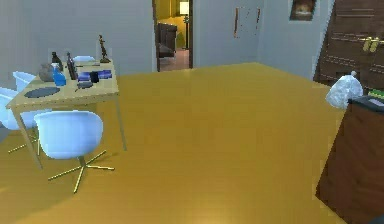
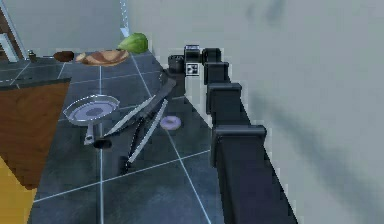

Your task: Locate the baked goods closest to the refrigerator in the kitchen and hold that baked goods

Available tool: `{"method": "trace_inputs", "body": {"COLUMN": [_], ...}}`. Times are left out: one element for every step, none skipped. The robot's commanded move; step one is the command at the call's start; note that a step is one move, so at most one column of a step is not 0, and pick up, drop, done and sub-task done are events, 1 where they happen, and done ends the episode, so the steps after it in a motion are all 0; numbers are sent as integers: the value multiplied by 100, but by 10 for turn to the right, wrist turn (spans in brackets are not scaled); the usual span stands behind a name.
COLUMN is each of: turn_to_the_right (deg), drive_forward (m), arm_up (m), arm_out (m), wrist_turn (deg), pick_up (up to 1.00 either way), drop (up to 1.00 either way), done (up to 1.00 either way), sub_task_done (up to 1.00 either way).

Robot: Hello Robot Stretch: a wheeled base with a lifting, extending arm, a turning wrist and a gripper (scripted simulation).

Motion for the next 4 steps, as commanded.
{"method": "trace_inputs", "body": {"turn_to_the_right": [0,0,0,0], "drive_forward": [0,0,0,0], "arm_up": [0,0,0,-14], "arm_out": [0,0,0,0], "wrist_turn": [450,450,270,0], "pick_up": [0,0,0,0], "drop": [0,0,0,0], "done": [0,0,0,0], "sub_task_done": [0,0,0,0]}}
